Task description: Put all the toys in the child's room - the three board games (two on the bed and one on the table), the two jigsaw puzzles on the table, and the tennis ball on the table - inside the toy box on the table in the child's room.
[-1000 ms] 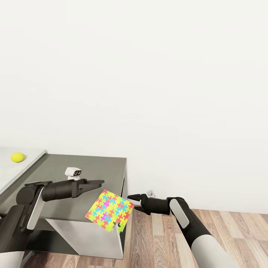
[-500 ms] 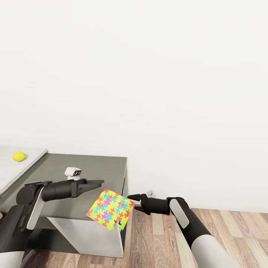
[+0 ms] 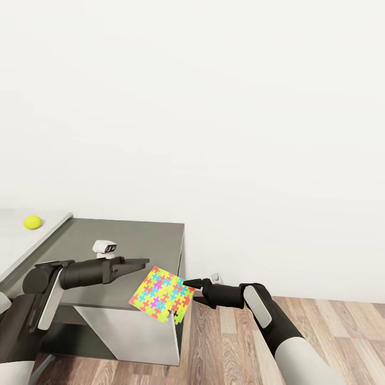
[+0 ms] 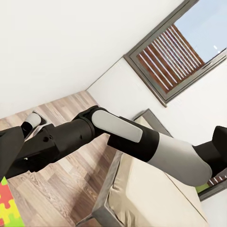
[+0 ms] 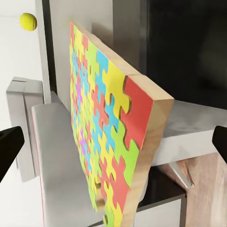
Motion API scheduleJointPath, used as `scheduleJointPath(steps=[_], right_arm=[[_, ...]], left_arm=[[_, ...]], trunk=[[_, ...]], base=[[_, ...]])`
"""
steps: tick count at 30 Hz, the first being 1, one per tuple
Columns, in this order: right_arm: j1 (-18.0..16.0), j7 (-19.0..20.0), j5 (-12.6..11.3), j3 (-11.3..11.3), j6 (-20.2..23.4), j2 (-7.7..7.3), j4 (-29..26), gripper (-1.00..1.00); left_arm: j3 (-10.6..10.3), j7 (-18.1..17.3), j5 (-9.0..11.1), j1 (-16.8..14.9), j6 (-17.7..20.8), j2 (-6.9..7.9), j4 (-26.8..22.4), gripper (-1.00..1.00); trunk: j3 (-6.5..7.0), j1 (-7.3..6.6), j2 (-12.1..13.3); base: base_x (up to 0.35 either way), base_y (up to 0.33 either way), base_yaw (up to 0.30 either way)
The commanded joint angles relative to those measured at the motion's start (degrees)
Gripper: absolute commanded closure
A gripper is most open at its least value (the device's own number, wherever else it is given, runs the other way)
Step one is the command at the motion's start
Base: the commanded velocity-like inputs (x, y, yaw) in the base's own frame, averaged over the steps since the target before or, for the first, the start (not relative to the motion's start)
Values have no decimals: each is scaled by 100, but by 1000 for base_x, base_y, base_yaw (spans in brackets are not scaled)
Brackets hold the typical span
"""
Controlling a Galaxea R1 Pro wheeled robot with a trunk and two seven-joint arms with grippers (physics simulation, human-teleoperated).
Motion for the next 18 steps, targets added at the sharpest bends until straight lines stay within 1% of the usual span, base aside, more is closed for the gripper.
scheduleJointPath(steps=[1,6,13,17,18], right_arm=[[-3,32,31,-4,14,0,0,-100],[-3,32,32,-4,14,0,0,-100],[-3,32,37,-4,9,1,0,-100],[-3,32,39,-2,7,1,0,-100],[-3,32,39,-1,6,1,0,100]], left_arm=[[1,-14,6,-1,60,2,-1,-100],[3,-13,6,2,62,5,-1,-100],[-2,-14,6,2,59,5,-1,-100],[-2,-15,6,1,59,1,-1,-100],[-2,-16,6,2,59,0,-1,-100]], trunk=[[-5,0,-3],[-5,0,-3],[-5,0,-3],[-5,0,-3],[-5,0,-3]], base=[[-5,3,0],[3,28,0],[80,151,0],[40,62,0],[20,32,0]])
